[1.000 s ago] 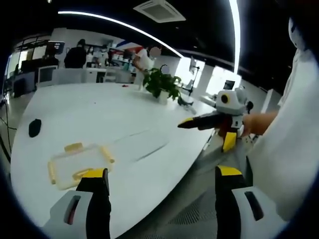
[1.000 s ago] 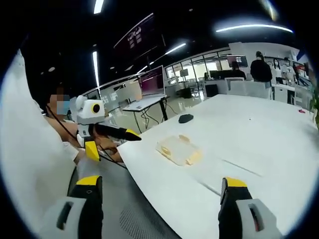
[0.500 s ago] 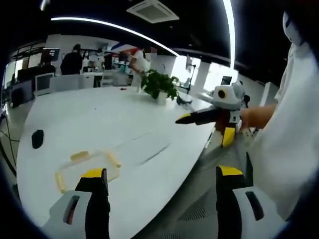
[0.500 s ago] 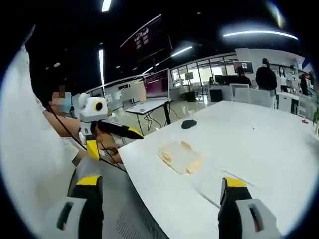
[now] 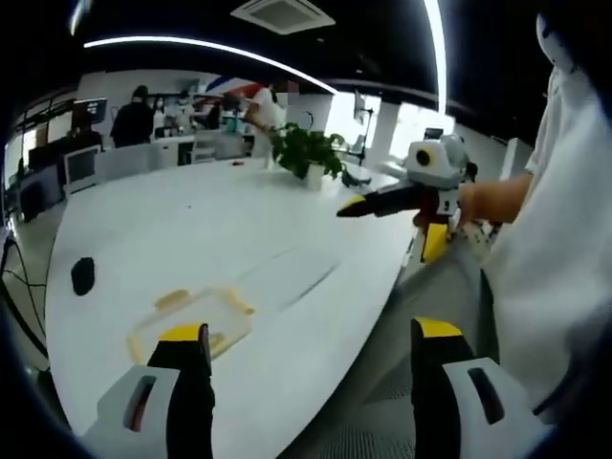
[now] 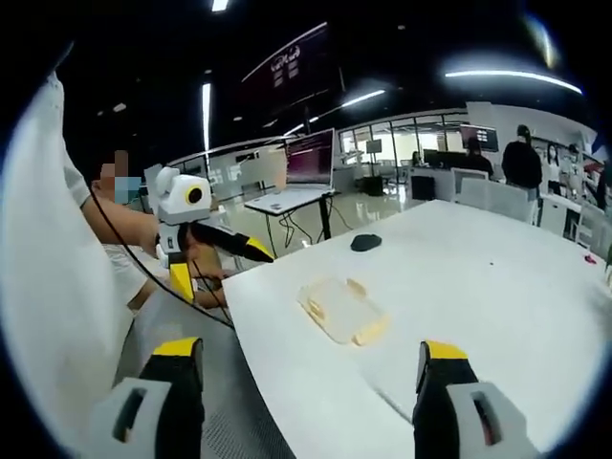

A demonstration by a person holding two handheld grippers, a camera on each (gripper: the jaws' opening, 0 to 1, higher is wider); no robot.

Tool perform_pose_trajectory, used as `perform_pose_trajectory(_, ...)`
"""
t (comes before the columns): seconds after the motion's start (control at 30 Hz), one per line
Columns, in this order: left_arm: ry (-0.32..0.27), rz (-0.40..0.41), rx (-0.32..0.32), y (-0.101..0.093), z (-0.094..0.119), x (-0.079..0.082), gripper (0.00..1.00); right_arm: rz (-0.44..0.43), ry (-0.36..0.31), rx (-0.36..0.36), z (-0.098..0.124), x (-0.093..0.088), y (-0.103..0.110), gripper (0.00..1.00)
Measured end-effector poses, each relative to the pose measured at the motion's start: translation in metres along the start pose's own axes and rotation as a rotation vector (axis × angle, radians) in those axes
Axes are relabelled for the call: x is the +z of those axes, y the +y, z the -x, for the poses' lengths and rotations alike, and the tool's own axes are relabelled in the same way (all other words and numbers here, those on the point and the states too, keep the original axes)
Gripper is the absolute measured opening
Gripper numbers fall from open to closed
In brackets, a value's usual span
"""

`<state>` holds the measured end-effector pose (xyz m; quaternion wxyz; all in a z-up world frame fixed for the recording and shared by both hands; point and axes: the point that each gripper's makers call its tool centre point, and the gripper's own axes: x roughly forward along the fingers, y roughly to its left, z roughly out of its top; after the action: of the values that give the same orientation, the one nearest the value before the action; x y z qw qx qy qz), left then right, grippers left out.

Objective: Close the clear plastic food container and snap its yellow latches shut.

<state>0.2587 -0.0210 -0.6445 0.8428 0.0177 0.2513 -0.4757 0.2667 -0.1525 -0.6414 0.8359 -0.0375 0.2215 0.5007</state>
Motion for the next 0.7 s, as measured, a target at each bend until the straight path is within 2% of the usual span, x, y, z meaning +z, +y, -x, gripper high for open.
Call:
perform_pose_trajectory(0.1, 0.018, -0.026, 0.002, 0.004, 0.002, -0.001, 0.84, 0.011, -0.005, 0.009, -0.004, 0.002, 0.000, 0.93)
perform_pose_trajectory(0.4, 0.068, -0.087, -0.026, 0.016, 0.003, -0.006, 0.83, 0.080, 0.052, 0.016, -0.019, 0.002, -0.006, 0.91)
perform_pose_trajectory(0.7, 0.111, -0.136, -0.025, 0.036, 0.005, -0.008, 0.83, 0.131, 0.087, 0.030, -0.029, 0.004, -0.011, 0.89)
